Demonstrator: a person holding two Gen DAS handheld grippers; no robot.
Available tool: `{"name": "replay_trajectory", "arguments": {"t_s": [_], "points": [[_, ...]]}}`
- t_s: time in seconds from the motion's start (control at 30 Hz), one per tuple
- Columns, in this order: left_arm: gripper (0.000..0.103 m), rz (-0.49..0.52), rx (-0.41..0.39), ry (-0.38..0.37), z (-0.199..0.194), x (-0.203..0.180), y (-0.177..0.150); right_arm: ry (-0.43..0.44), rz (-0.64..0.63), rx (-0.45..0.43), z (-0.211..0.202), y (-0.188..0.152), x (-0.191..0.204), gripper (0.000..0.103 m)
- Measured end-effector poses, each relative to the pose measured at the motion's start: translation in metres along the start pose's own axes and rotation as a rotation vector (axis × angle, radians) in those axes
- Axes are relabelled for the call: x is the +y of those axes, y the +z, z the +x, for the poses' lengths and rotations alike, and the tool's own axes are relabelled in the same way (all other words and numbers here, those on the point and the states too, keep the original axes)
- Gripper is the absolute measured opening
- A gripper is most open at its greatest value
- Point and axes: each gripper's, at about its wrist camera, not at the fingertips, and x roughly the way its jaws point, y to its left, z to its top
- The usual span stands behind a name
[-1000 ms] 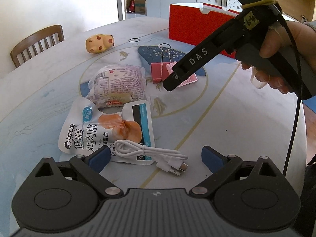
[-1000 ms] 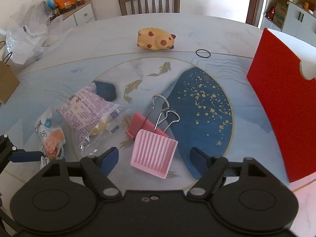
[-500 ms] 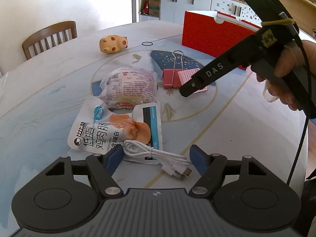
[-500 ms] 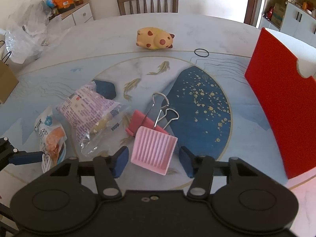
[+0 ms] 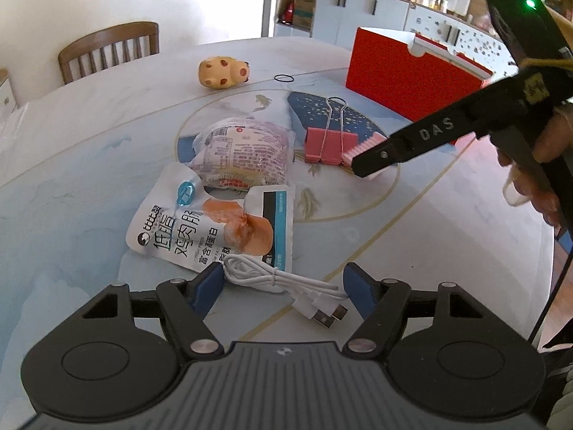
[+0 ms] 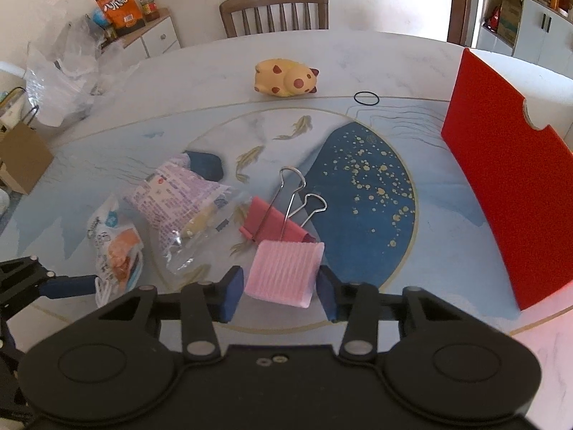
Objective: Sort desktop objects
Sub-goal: 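Approach the white cable with the left gripper while the right approaches the pink clip holder, then grasp the white cable with the left gripper while the right grasps the pink clip holder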
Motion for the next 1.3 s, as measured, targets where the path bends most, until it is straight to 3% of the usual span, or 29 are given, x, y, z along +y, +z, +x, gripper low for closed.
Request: {"name": "replay_trajectory", "arguments": {"t_s": [0.07, 0.13, 0.17, 0.23, 0.47, 0.7, 0.9, 1.0, 1.3], "points": [[0.072, -0.018, 0.001, 0.006, -0.002, -0.001, -0.001, 0.008, 0.001, -0.001, -0.003, -0.003, -0.001, 0.043], [0.055, -0.037, 0.009, 0.006, -0.003, -0.002, -0.001, 0.018, 0.002, -0.001, -0.006, -0.006, -0.001, 0.042], [0.053, -0.049, 0.013, 0.007, -0.003, -0.002, -0.001, 0.026, 0.003, 0.002, -0.007, -0.007, -0.002, 0.03], [0.053, -0.066, 0.019, 0.014, -0.004, -0.002, -0.001, 0.043, 0.009, 0.013, -0.008, -0.01, -0.004, 0.017], [0.041, -0.08, 0.015, 0.042, -0.006, -0.009, -0.003, 0.054, 0.009, 0.024, -0.009, -0.019, -0.014, 0.01], [0.027, -0.116, 0.018, 0.061, -0.007, -0.014, -0.002, 0.091, 0.011, 0.014, -0.016, -0.02, -0.02, 0.009], [0.026, -0.143, 0.018, 0.075, -0.014, -0.019, 0.001, 0.117, 0.034, -0.003, -0.027, -0.022, -0.03, 0.009], [0.019, -0.15, 0.012, 0.062, -0.02, -0.024, 0.003, 0.13, 0.052, -0.016, -0.036, -0.023, -0.036, 0.009], [0.016, -0.138, -0.049, 0.049, -0.037, -0.045, 0.017, 0.158, 0.096, -0.075, -0.073, -0.021, -0.058, 0.009]]}}
